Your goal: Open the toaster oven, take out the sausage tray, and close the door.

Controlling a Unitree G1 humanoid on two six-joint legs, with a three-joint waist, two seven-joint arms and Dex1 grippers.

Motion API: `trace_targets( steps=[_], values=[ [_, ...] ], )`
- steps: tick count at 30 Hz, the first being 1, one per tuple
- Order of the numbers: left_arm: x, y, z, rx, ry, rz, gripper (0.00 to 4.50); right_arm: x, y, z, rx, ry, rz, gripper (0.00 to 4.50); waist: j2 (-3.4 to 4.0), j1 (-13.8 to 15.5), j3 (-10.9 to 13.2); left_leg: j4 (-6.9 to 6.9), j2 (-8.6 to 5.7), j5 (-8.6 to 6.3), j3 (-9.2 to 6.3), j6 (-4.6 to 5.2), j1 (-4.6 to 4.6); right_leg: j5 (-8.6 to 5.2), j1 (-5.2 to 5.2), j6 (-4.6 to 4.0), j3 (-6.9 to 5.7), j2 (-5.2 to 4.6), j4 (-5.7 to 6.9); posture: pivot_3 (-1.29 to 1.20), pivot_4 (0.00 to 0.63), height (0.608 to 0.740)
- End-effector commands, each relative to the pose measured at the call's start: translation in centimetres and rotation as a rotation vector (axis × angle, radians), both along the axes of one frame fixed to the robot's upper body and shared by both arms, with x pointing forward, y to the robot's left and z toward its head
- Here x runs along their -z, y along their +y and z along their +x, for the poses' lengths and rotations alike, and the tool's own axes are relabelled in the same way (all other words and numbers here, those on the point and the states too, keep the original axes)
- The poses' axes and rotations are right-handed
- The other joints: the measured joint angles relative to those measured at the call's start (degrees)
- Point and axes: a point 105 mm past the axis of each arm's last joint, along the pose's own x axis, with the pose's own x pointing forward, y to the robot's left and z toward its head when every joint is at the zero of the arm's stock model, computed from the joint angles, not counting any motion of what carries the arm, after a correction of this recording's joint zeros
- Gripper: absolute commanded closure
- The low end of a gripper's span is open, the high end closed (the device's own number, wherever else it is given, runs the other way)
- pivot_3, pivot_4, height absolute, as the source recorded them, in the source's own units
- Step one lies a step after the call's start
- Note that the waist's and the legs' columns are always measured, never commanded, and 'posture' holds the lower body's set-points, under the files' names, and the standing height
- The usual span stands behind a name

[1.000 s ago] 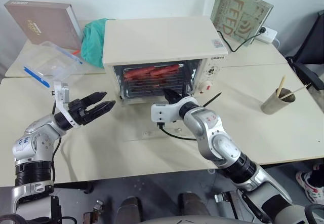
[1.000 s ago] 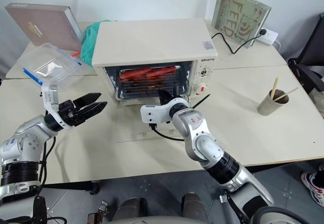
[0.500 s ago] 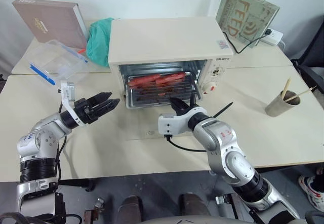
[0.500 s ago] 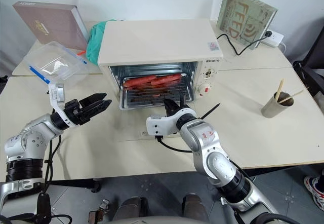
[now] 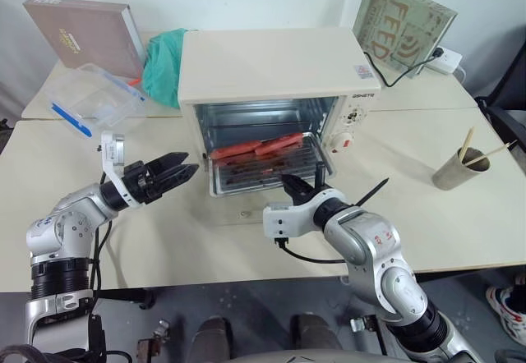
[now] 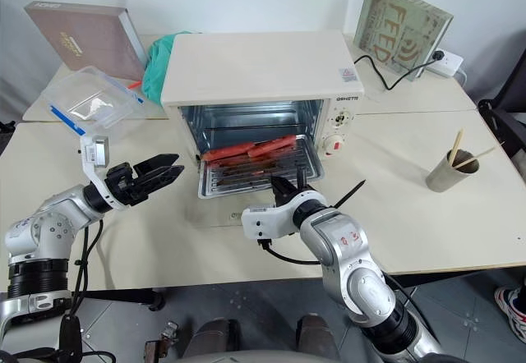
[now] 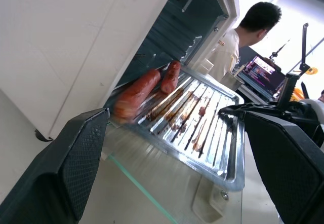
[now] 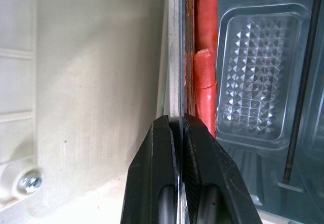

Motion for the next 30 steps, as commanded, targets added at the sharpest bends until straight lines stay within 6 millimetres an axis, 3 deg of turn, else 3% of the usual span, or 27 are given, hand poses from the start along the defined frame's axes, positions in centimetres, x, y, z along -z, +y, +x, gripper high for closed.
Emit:
trace_targets(
  steps=[1,9,20,30],
  values=[
    [-0.4,-0.4,-0.6,0.018,0.0,-0.004,0.0,-2.1,0.0,-1.0,-0.022,-0.097,0.051,4.45,0.0,0.0,0.0,0.0,0.0,0.0,0.0,0.0,0.0,0.0,0.0,0.0,0.0,0.0,-0.01,0.0,0.15,0.74],
    [-0.2,-0.4,-0.9,0.017,0.022,0.008,0.0,-2.1,0.0,-1.0,-0.009,-0.162,0.106,4.45,0.0,0.0,0.0,0.0,0.0,0.0,0.0,0.0,0.0,0.0,0.0,-0.01,0.0,0.0,-0.01,0.0,0.15,0.74],
    [-0.4,-0.6,-0.8,-0.004,0.058,-0.003,0.0,-0.6,-0.5,-1.1,-0.043,-0.228,0.08,4.45,-0.01,0.0,0.0,-0.01,0.0,0.0,0.01,-0.01,0.0,-0.01,0.01,-0.02,0.01,-0.01,-0.03,0.0,0.15,0.74],
    [-0.7,-3.1,-2.0,0.055,0.192,-0.081,0.0,-0.2,-1.4,-1.5,-0.061,-0.234,0.072,4.45,-0.01,0.0,0.0,0.01,0.01,0.0,0.0,-0.01,0.0,-0.01,0.02,-0.02,0.03,-0.02,-0.01,0.0,0.15,0.74]
  ],
)
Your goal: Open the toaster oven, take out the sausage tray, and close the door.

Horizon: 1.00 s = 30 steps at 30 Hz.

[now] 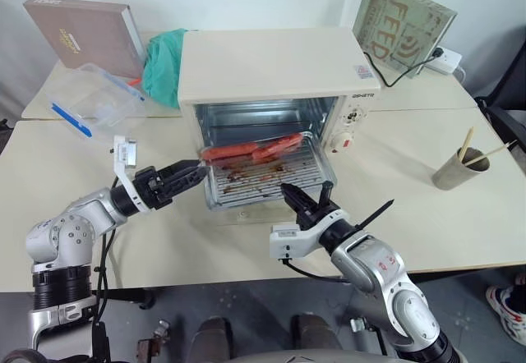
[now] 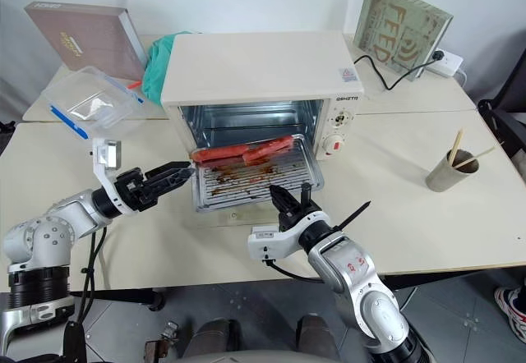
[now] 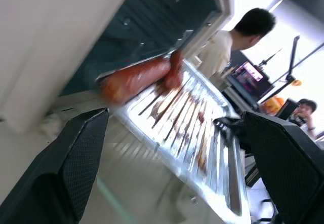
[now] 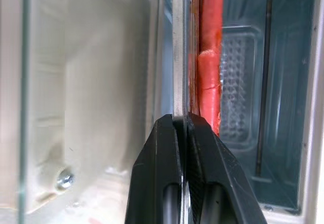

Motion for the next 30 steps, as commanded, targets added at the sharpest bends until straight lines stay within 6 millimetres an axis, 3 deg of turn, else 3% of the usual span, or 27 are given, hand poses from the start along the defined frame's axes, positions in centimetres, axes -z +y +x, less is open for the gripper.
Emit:
trace_targets(
  steps=[1,10,20,30],
  values=[
    [-0.8,-1.2,-1.1,0.055,0.033,-0.029,0.0,-1.5,-0.7,-0.1,0.007,-0.065,0.023,4.45,0.0,0.0,0.0,0.0,0.0,0.0,0.0,0.0,0.0,0.0,0.0,0.0,0.0,0.0,0.0,0.0,0.15,0.74],
    [0.6,-1.8,-2.2,0.087,0.251,-0.033,0.0,-1.7,-0.9,-0.2,0.008,-0.069,0.035,4.45,0.0,0.0,0.0,0.0,0.0,0.0,-0.02,0.0,0.02,0.0,-0.01,0.0,0.02,0.0,0.02,0.0,0.15,0.74],
    [1.6,-2.1,-1.2,0.138,0.467,-0.103,0.0,-1.5,-1.0,-0.9,-0.009,-0.045,0.047,4.45,0.0,0.1,0.0,0.03,-0.01,0.0,-0.01,-0.01,0.04,0.0,0.03,0.0,0.02,0.0,0.01,0.0,0.15,0.74],
    [1.7,-2.5,-0.7,0.171,0.541,-0.181,0.0,-2.0,-1.2,-1.1,-0.004,-0.065,0.058,4.45,-0.01,0.1,0.0,0.04,-0.02,0.02,-0.01,-0.03,0.07,0.0,0.04,0.0,0.01,0.0,0.04,0.0,0.15,0.74]
  ],
)
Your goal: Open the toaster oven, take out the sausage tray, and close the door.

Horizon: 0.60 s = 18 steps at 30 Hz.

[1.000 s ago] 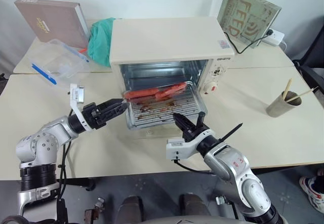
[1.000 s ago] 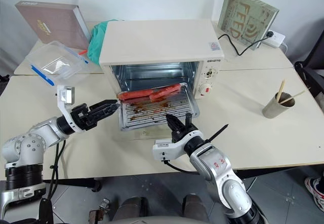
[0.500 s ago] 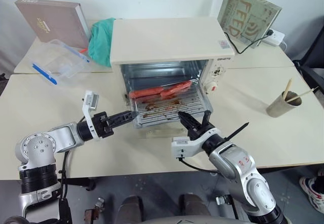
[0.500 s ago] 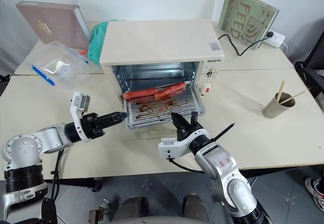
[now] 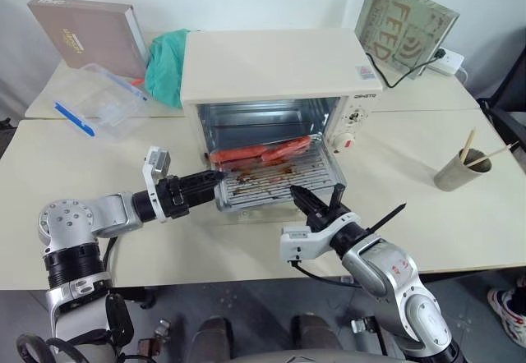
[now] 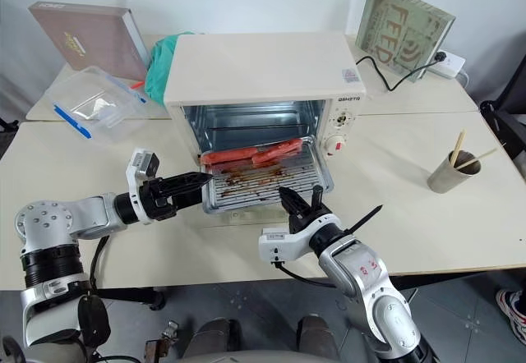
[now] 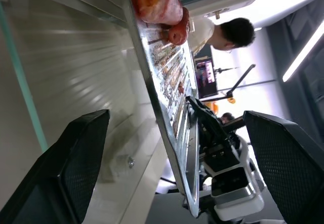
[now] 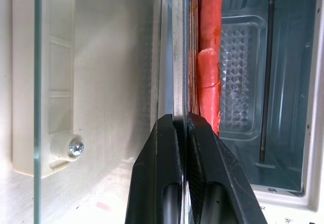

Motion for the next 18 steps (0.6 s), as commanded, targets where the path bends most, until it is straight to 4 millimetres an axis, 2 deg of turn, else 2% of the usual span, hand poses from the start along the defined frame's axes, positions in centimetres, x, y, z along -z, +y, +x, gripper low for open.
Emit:
trace_targets(
  steps=[1,4,13,18],
  values=[
    [-0.2,-0.2,-0.1,0.013,0.003,-0.027,0.0,-2.4,-0.1,-0.8,-0.012,-0.093,0.04,4.45,0.0,0.0,0.0,0.0,0.0,0.0,0.0,0.0,0.0,0.0,0.0,0.0,0.0,0.0,0.0,0.0,0.15,0.74],
    [-0.2,-0.6,0.0,0.021,0.003,-0.038,0.0,-2.7,-0.1,-1.0,-0.018,-0.113,0.037,4.45,0.0,0.1,0.0,0.0,-0.01,0.0,0.0,0.0,0.0,0.0,0.01,0.0,0.0,0.0,-0.01,0.0,0.15,0.74],
    [-0.2,-1.0,-0.5,0.042,-0.003,-0.04,0.0,-2.2,0.6,-2.8,-0.083,-0.065,0.042,4.45,-0.01,0.1,0.0,0.0,-0.01,0.0,0.0,-0.02,0.01,0.0,0.02,0.0,0.0,0.0,0.0,0.0,0.15,0.74],
    [-0.1,-1.2,-1.1,0.064,-0.002,-0.035,0.0,-2.2,0.7,-3.0,-0.102,-0.061,0.044,4.45,-0.01,0.0,0.0,0.0,0.0,0.0,0.0,-0.03,0.03,0.0,0.02,0.0,0.0,0.0,0.0,0.0,0.15,0.74]
  ],
)
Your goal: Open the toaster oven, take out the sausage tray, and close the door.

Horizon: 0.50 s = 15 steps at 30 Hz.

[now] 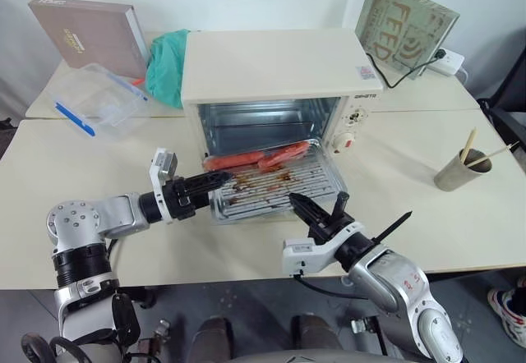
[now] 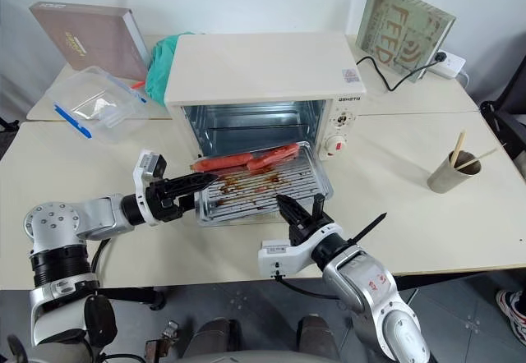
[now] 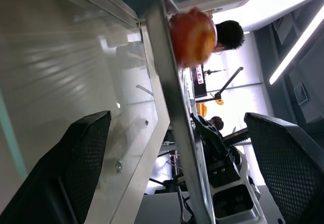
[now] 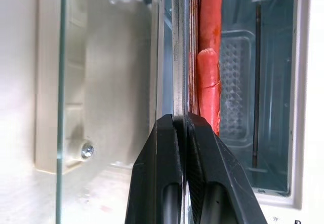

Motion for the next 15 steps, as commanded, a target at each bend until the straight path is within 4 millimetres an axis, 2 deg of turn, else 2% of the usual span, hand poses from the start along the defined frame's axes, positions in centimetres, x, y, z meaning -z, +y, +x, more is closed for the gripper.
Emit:
trace_targets(
  steps=[1,4,7,15],
  values=[
    [-0.22,-0.15,-0.7,0.025,-0.014,-0.003,0.0,-1.89,0.38,-0.85,-0.04,-0.067,0.036,4.45,0.0,0.0,0.0,0.0,0.0,0.0,0.0,0.0,0.0,0.0,0.0,0.0,0.0,0.0,0.0,0.0,0.15,0.74],
    [-0.19,-0.2,-0.78,0.023,-0.011,-0.007,0.0,-1.95,0.37,-0.82,-0.042,-0.069,0.038,4.45,0.0,0.0,0.0,0.0,0.0,0.0,0.0,0.0,0.0,0.0,0.0,0.0,0.0,0.0,0.0,0.0,0.15,0.74],
    [-0.03,-0.22,-0.9,0.014,-0.008,-0.008,0.57,-1.95,0.17,-0.7,-0.028,-0.067,0.043,4.5,0.0,0.0,0.0,0.0,0.0,0.0,0.0,0.0,0.0,0.0,0.01,0.0,0.0,-0.01,-0.01,0.0,0.15,0.74],
    [0.29,-0.42,-1.07,-0.02,-0.004,-0.026,2.9,-2.12,-0.18,-0.35,-0.002,-0.069,0.055,4.5,0.0,0.0,0.0,0.0,0.0,0.0,0.0,0.0,0.0,0.0,0.0,0.0,0.0,0.0,0.0,0.0,0.15,0.74]
  ],
)
